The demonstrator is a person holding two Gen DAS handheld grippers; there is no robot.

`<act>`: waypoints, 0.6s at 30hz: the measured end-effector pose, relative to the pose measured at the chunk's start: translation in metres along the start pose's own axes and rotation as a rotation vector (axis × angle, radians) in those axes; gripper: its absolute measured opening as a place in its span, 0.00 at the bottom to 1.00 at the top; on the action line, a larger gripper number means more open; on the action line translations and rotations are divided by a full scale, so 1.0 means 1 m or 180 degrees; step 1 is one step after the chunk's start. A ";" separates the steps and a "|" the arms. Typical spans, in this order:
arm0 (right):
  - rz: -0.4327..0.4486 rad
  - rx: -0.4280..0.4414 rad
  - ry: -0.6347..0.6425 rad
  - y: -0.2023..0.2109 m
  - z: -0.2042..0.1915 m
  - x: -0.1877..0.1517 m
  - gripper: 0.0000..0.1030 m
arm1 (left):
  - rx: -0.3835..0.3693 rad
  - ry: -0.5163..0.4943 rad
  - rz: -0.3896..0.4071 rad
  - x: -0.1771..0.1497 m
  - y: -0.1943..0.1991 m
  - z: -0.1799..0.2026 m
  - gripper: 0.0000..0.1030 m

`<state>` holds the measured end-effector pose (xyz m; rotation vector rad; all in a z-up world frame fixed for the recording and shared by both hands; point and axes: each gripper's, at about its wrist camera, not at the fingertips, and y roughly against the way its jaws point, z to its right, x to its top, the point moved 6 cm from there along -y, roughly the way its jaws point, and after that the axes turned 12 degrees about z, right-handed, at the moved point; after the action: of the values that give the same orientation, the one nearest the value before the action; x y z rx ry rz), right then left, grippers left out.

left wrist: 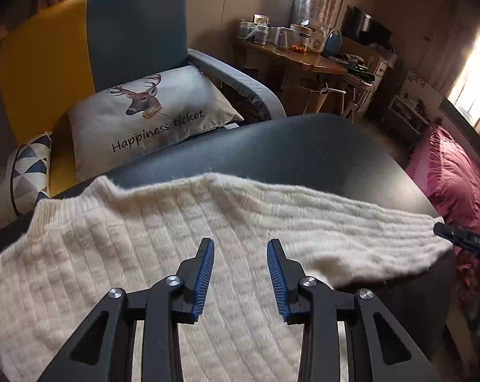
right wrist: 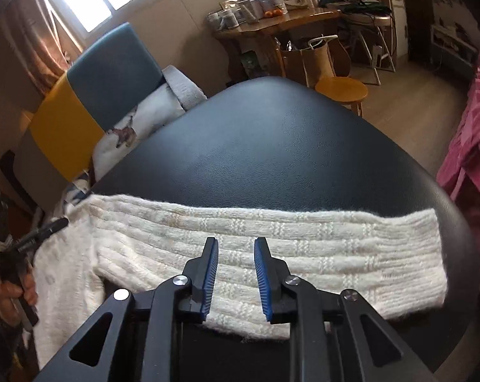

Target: Fold clothes

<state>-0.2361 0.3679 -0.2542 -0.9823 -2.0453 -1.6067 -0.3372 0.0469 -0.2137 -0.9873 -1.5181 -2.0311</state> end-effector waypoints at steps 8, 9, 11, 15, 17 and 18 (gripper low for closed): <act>-0.0165 -0.0357 0.0232 -0.013 0.023 -0.012 0.20 | -0.0233 -0.0092 -0.0185 0.014 -0.066 0.013 0.34; -0.0164 -0.0369 0.0234 -0.010 0.025 -0.014 0.20 | -0.0251 -0.0122 -0.0227 0.012 -0.074 0.017 0.34; -0.0121 -0.0359 0.0173 -0.004 0.031 -0.017 0.19 | -0.0267 -0.0136 -0.0327 0.008 -0.090 0.019 0.34; 0.0006 -0.0234 -0.0121 0.003 0.039 -0.017 0.19 | -0.0311 -0.0120 -0.0312 0.004 -0.108 0.025 0.34; 0.0005 -0.0212 -0.0158 0.003 0.040 -0.016 0.19 | -0.0282 -0.0142 -0.0268 0.003 -0.110 0.029 0.36; -0.0001 -0.0173 -0.0210 0.004 0.041 -0.015 0.19 | -0.0267 -0.0197 -0.0235 0.001 -0.109 0.031 0.37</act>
<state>-0.2175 0.4024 -0.2726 -1.0675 -2.0545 -1.6592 -0.4047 0.1113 -0.2787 -1.0496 -1.5332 -2.1497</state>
